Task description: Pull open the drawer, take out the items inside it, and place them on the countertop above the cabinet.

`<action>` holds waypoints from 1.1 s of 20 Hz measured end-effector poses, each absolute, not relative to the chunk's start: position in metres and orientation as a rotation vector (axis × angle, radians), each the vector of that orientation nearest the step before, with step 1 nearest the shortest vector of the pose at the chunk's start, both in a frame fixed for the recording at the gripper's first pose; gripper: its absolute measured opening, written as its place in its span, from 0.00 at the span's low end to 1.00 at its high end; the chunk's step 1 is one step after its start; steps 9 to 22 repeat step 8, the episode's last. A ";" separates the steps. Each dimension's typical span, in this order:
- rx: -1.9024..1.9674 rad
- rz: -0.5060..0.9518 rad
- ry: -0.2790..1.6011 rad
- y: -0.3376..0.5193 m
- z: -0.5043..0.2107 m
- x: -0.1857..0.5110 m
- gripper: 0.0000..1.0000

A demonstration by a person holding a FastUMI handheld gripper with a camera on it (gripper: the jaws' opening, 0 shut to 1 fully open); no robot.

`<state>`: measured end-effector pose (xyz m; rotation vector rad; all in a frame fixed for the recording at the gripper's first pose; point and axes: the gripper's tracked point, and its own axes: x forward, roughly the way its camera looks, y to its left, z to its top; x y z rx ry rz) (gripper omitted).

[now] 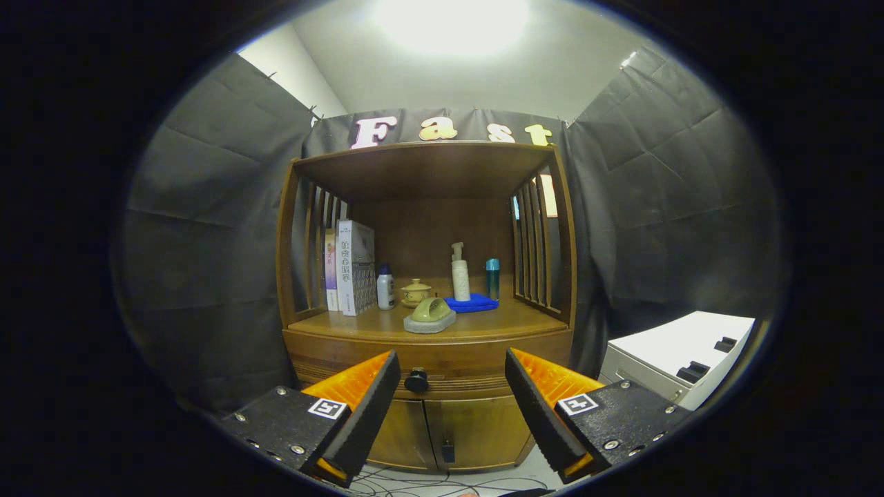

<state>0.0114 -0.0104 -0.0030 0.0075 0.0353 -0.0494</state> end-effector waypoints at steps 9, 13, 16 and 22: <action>-0.005 -0.033 0.038 -0.006 -0.005 0.011 0.95; -0.005 -0.033 0.038 -0.006 -0.005 0.011 0.95; -0.005 -0.033 0.038 -0.006 -0.005 0.011 0.95; -0.005 -0.033 0.038 -0.006 -0.005 0.011 0.95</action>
